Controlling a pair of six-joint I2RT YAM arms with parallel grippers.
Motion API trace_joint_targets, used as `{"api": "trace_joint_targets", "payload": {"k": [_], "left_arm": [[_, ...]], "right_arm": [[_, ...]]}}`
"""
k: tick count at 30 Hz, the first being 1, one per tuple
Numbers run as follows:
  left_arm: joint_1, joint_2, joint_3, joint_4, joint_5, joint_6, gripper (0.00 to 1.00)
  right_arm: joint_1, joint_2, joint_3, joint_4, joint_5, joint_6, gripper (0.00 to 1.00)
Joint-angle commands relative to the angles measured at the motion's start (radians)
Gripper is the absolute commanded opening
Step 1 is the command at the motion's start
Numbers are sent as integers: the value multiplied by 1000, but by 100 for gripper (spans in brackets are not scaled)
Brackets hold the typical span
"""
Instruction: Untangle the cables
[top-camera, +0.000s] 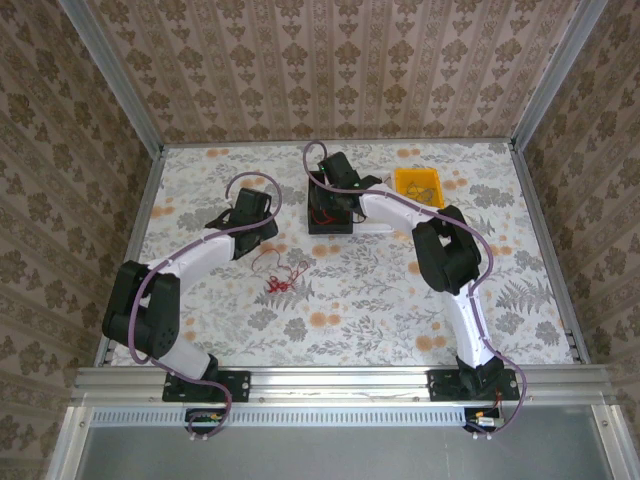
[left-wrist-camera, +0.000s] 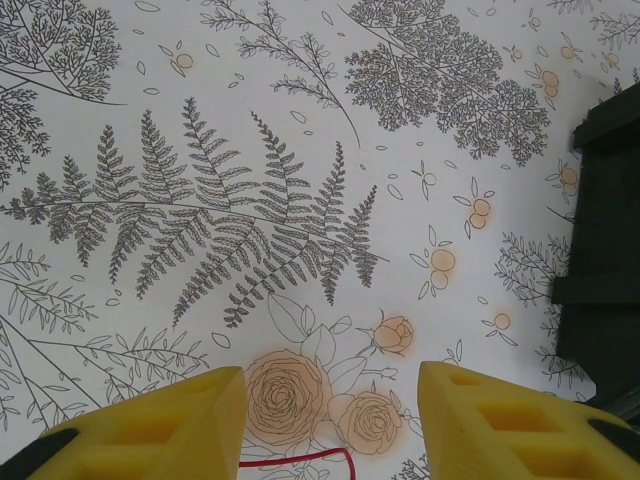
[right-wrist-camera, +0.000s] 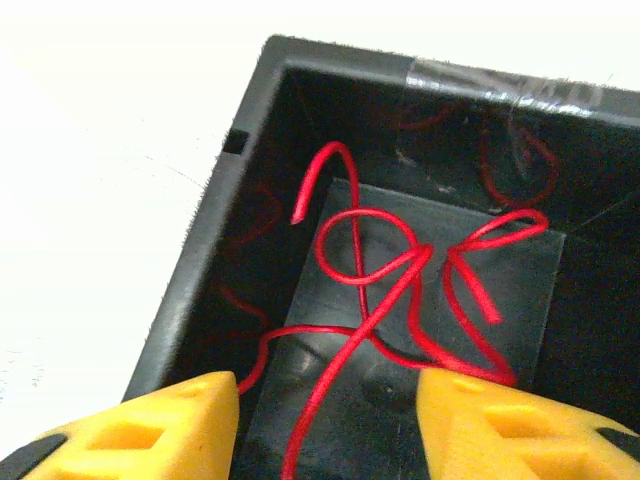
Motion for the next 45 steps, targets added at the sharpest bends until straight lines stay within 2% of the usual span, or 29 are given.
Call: {"api": "trace_joint_targets", "payload": {"k": [1,7,12,18,20,27,38,39,43,45], "left_arm": [[6,-16,-8,-29,7,29,48],[6,-23,-13,-93,77,106,48],[4,-46,-38,-189,184,184,48],[-14,-74,-93,-194,284,226,48],[-44,-53,-82,-204,307,230,48],[-62,54,-40,-194,351,219,48],[-86,173,15,-189,344,236,47],[-88,181,22,-193,344,236,44],[-94,192,29,-206,325,233,14],[-94,173,35,-200,311,226,5]], "right_arm": [[7,-126,-25,84,45,-4,53],[16,-244,-135,138,75,-1,55],[28,-368,-324,194,72,19,54],[34,-445,-483,198,78,38,53],[33,-455,-504,192,83,37,53],[34,-465,-516,192,91,29,52],[33,-473,-524,194,94,22,52],[34,-473,-524,193,96,21,52],[34,-482,-531,194,112,21,52],[33,-485,-536,196,112,20,52]]}}
